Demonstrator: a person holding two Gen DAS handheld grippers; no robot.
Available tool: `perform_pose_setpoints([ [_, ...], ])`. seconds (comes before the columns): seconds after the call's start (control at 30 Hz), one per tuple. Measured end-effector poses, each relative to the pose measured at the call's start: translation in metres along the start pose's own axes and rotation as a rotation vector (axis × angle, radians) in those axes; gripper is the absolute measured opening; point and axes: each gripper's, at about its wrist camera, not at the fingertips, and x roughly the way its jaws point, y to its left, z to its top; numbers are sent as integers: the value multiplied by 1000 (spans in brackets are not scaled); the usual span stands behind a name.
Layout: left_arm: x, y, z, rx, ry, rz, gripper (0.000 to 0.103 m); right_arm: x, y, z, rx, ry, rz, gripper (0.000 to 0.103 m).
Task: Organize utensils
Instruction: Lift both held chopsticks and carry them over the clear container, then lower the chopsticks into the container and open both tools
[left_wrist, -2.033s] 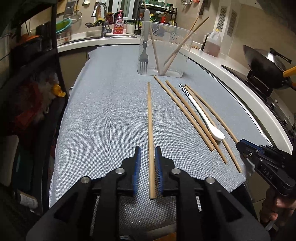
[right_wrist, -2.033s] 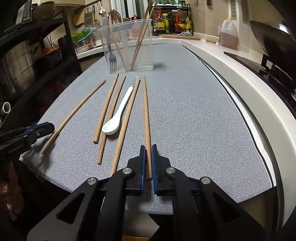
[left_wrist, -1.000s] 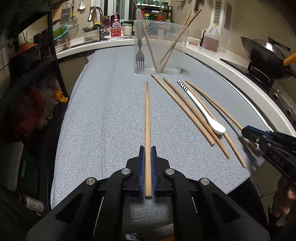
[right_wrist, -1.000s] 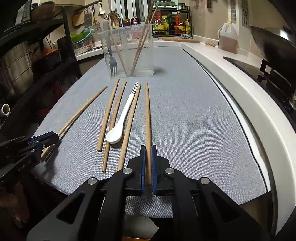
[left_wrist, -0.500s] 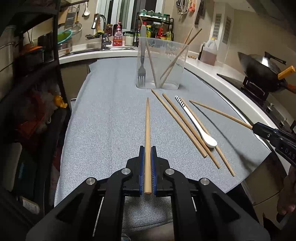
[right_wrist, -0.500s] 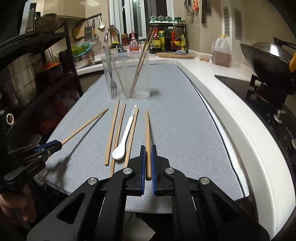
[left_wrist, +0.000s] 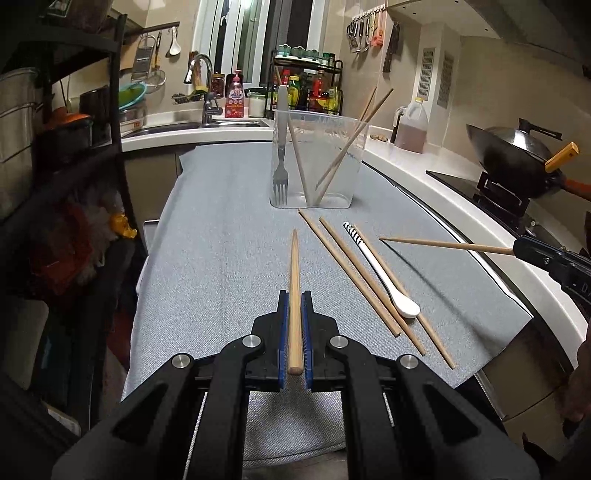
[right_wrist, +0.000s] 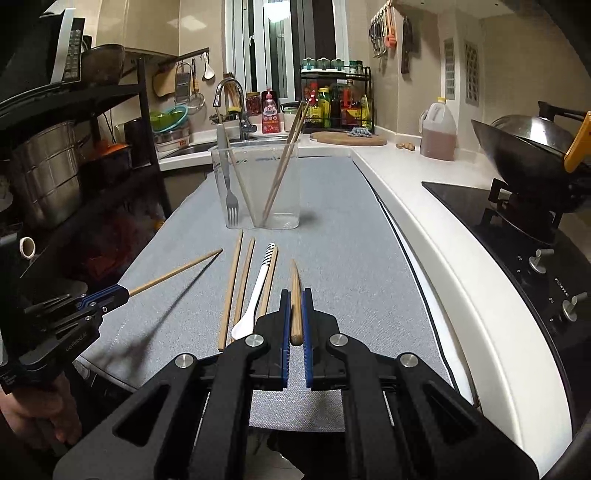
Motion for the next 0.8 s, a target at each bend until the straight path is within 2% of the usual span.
perform_pose_setpoints([
  [0.23,-10,-3,7,2,-21,5,7,-16,-2,8,3,-39,5,6],
  [0.5,-30,-3,35,6,-77,-16,7,-30,1,28,1,-85,27,6],
  [0.8,-35,1,63,4,-87,-29,7,-34,0,49,25,-111,66,6],
])
